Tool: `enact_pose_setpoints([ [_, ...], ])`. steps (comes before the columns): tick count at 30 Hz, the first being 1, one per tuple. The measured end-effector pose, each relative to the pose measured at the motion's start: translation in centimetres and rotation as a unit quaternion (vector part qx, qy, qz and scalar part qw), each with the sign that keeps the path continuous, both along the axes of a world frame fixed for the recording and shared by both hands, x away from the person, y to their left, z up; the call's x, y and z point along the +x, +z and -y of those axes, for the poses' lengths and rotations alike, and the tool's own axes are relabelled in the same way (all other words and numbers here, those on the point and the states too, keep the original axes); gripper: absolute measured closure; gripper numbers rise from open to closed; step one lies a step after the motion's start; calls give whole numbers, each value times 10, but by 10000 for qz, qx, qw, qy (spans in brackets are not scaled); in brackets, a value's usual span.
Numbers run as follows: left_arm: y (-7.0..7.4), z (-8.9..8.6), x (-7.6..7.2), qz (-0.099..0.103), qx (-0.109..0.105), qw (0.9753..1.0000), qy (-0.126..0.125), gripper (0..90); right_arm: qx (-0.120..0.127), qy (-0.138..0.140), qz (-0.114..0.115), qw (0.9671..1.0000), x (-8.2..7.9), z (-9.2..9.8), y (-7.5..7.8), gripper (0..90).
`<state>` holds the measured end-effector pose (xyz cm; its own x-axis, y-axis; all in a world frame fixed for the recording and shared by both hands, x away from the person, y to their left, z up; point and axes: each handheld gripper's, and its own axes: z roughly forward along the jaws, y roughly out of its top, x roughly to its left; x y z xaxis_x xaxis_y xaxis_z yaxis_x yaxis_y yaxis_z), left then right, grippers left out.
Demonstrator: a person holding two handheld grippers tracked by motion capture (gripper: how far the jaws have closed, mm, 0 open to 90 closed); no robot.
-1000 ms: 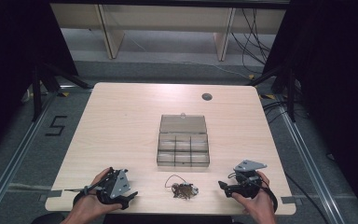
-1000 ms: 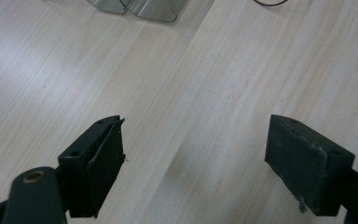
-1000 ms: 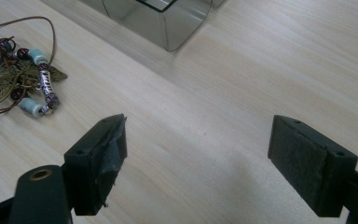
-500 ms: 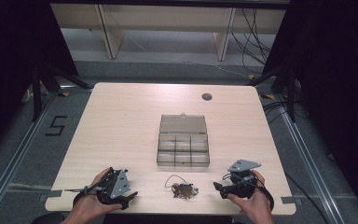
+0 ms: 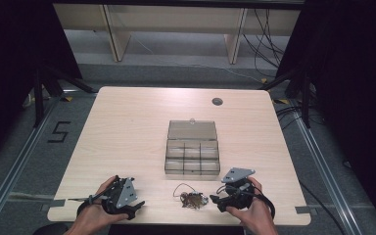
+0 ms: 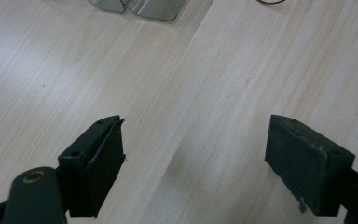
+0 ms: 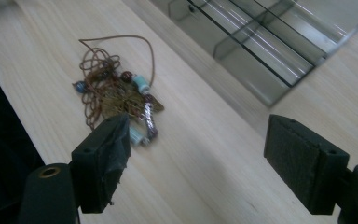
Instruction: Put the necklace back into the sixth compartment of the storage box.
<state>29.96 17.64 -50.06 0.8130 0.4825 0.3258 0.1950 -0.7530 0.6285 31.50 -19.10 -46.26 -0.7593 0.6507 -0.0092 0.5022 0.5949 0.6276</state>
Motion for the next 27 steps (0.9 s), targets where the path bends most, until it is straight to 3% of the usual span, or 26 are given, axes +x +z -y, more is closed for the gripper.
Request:
enact_pose_setpoints([
  [1,0,0,0,-6,-22,10000,-1,190,25,71,74,9999,1,-3,-1,233],
  [9,1,0,-1,-24,-5,10000,10,190,74,515,-39,9986,-3,-30,-2,228],
  [16,0,0,-1,7,-19,10000,0,190,-197,739,-174,9969,-8,-50,-12,228],
  [22,0,0,-1,-34,27,10000,0,190,-434,943,-126,9945,-3,-61,-20,220],
  [27,1,0,-1,-18,6,10000,12,190,-577,912,-153,9940,-2,-65,-23,218],
])
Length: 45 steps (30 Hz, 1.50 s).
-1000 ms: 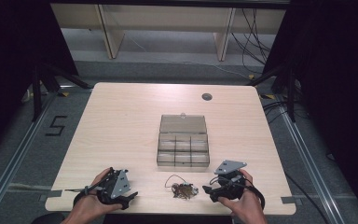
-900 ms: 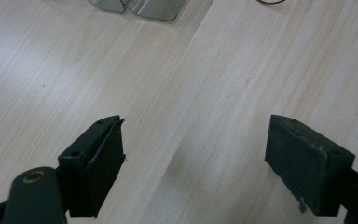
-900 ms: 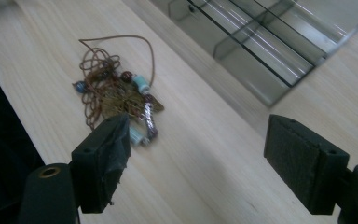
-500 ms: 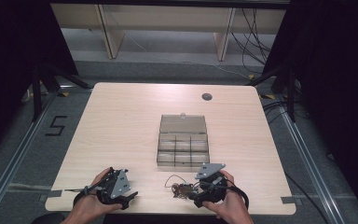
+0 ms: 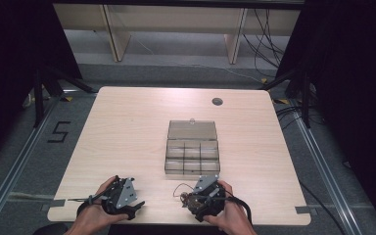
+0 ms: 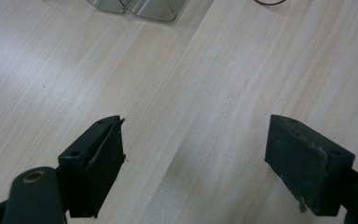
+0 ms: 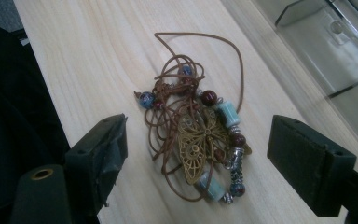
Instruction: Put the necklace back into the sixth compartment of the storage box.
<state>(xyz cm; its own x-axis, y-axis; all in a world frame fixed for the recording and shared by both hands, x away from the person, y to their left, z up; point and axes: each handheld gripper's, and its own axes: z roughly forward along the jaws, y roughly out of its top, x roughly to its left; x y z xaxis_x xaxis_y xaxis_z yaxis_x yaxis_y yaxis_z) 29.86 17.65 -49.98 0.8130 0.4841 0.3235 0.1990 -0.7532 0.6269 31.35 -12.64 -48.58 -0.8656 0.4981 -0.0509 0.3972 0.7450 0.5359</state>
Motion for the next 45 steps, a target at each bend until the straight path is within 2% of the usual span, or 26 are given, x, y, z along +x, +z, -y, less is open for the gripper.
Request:
enact_pose_setpoints([
  [3,-1,1,0,12,-36,10000,-11,190,-34,70,-27,10000,0,-2,-1,252],
  [6,-1,1,0,-19,13,10000,-20,190,-113,285,-5,9995,1,-5,-3,304],
  [8,-1,1,0,-17,19,10000,-12,190,-196,276,-72,9994,1,-5,-4,324],
  [9,-1,1,-1,6,32,10000,7,190,-271,332,-5,9991,3,-6,-5,341],
  [13,-2,1,-1,-4,38,10000,-2,190,-301,366,-53,9989,5,-6,-5,361],
  [14,-2,1,-1,3,41,10000,-2,190,-311,304,-68,9990,6,-6,-5,379],
  [21,-1,1,-1,14,-8,10000,-61,190,-338,334,-78,9988,10,-4,-4,535],
  [23,-1,1,-1,-17,35,10000,-64,190,-355,339,-98,9987,10,-4,-4,552],
  [25,-1,1,-1,-23,33,10000,-61,190,-438,349,-142,9983,9,-4,-2,582],
  [26,-1,1,-1,-22,37,10000,-56,190,-436,367,-30,9984,9,-5,-1,613],
  [27,-2,2,-1,-34,25,10000,-61,190,-434,458,-46,9980,11,-5,0,642],
  [28,-2,2,-1,-32,30,10000,-57,190,-476,399,-74,9980,10,-5,4,675],
  [31,-1,1,-1,-25,24,10000,-46,190,-579,415,-99,9974,11,-5,6,681],
  [32,-2,1,-1,-26,10,10000,-47,190,-585,417,-55,9974,11,-7,9,736],
  [35,-2,1,-1,-41,39,10000,-52,189,-673,431,16,9968,12,-8,11,755],
  [36,-2,1,-1,-33,56,10000,-56,190,-730,367,-32,9967,12,-8,13,759],
  [38,-2,1,-1,-41,53,10000,-64,190,-792,440,30,9959,15,-9,16,774],
  [40,-2,1,-1,-42,52,10000,-56,190,-857,371,58,9956,18,-9,21,802],
  [45,-2,1,-1,10,40,10000,-5,190,-915,324,-22,9953,23,-7,24,810],
])
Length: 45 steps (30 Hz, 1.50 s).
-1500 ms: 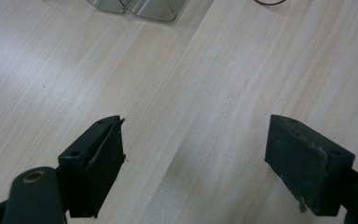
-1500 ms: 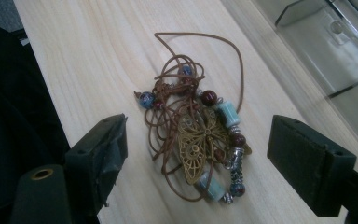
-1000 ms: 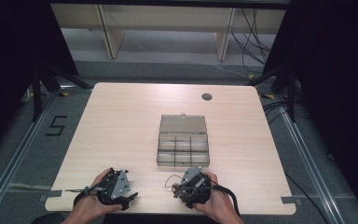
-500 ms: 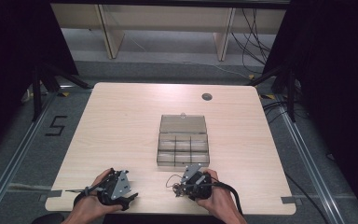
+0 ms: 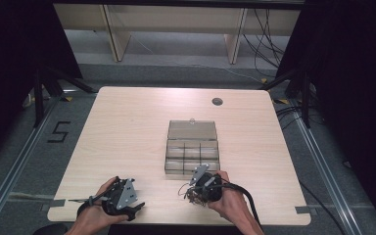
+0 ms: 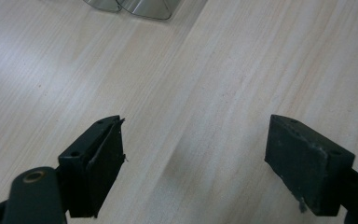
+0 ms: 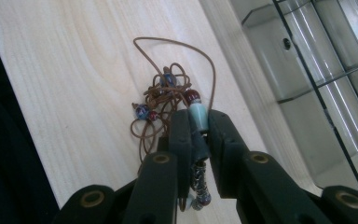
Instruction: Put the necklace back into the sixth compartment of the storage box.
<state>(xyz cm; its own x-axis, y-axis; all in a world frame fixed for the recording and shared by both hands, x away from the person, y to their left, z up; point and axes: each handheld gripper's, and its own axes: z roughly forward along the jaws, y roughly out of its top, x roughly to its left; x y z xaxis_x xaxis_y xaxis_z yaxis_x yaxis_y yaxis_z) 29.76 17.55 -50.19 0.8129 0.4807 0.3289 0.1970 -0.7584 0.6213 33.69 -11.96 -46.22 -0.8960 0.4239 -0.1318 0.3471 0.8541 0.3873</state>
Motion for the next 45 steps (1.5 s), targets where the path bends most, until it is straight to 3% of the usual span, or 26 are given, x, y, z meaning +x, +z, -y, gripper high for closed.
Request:
enact_pose_setpoints([
  [6,0,0,0,-36,0,10000,-30,190,126,23,-30,9999,6,5,8,811],
  [11,0,0,0,-17,6,10000,18,190,319,-56,25,9995,11,15,27,811],
  [16,0,-1,0,9,0,10000,12,190,362,-42,63,9993,19,21,38,811],
  [18,0,-1,0,-41,-12,10000,3,190,406,-109,61,9991,22,24,50,811],
  [19,0,-1,1,-47,-16,10000,9,190,408,-1,127,9991,24,24,54,811],
  [21,-1,-1,1,-49,-5,10000,11,190,402,-52,138,9991,25,25,59,811],
  [24,0,-1,1,-46,-7,10000,13,190,420,56,212,9989,30,27,77,811],
  [25,-1,-1,0,-60,-28,10000,8,190,429,-43,173,9989,30,27,82,811],
  [31,-2,0,1,-76,-11,10000,-37,190,381,45,341,9987,40,27,104,811],
  [33,-1,0,1,-110,-24,9999,-64,190,397,-43,342,9986,41,28,108,811],
  [34,-2,1,0,-5,-7,10000,16,190,401,-45,371,9985,42,28,112,811],
  [37,-3,1,0,30,-14,10000,32,190,382,-68,489,9980,47,30,128,811],
  [38,-2,0,1,-78,-31,10000,-53,190,382,-68,489,9980,47,30,128,811],
  [40,-1,0,0,-78,6,10000,-58,190,347,-19,522,9980,51,30,133,811],
  [45,-2,1,0,-46,-32,10000,-32,190,321,-239,550,9977,62,36,139,811],
])
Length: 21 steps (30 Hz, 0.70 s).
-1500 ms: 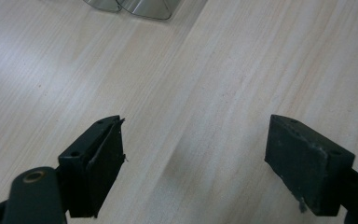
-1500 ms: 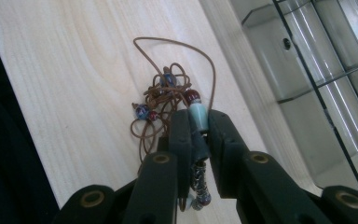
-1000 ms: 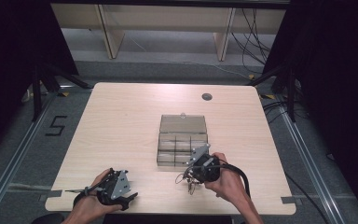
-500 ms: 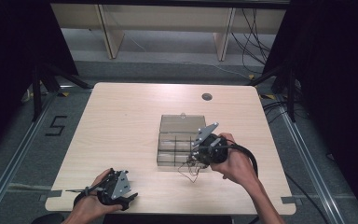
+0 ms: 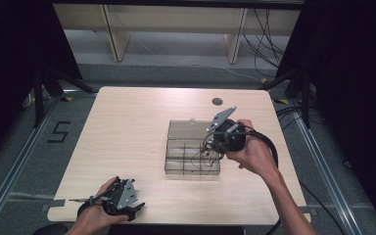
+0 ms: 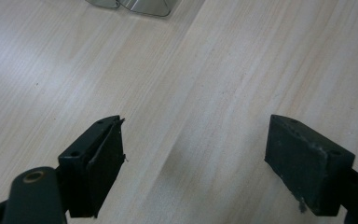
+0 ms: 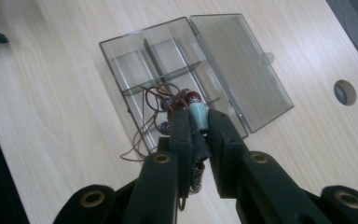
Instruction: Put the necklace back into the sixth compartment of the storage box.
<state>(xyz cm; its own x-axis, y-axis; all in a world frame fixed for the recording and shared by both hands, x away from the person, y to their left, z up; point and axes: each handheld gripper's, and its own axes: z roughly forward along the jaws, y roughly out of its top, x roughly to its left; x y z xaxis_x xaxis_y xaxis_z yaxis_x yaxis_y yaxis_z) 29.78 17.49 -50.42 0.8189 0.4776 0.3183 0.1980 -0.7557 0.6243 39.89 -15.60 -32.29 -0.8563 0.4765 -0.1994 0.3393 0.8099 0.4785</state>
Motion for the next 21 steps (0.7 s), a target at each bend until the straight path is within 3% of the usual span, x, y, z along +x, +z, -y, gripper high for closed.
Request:
enact_pose_setpoints([
  [9,-1,0,1,-14,25,10000,-15,190,-159,-287,-98,9994,21,5,-12,811],
  [21,1,0,0,-46,87,9999,-29,189,-201,-229,-377,9988,39,-8,-42,811],
])
